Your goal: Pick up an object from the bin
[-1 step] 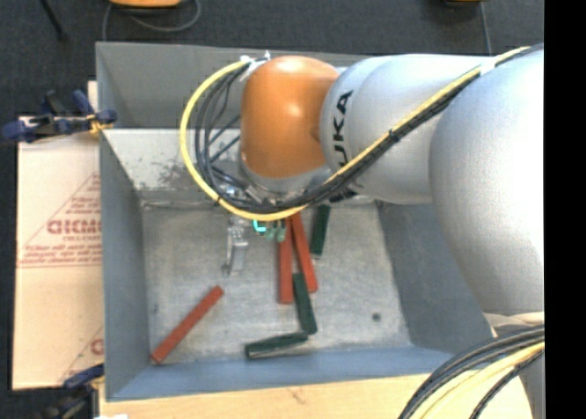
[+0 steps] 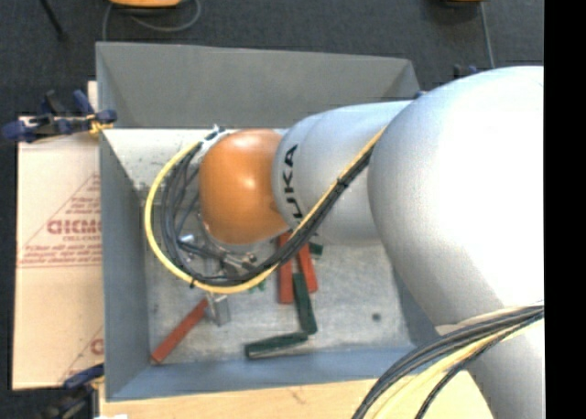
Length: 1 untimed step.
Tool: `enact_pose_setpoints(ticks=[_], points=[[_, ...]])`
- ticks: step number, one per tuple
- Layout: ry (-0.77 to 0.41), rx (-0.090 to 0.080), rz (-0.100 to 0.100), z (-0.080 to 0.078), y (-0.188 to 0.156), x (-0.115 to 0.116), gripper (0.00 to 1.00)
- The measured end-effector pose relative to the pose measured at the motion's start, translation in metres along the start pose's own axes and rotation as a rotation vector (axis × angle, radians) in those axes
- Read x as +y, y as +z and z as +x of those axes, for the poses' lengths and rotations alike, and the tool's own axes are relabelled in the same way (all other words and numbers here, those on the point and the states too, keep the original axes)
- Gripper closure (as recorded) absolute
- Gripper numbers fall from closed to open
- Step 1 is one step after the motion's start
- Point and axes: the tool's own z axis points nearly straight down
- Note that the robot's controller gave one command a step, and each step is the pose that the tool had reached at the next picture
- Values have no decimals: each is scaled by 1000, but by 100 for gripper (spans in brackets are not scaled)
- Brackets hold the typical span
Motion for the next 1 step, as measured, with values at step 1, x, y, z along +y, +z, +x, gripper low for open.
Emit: enact_pose_setpoints(ticks=[1], points=[[-200,-2,0,25,-32,38,0]])
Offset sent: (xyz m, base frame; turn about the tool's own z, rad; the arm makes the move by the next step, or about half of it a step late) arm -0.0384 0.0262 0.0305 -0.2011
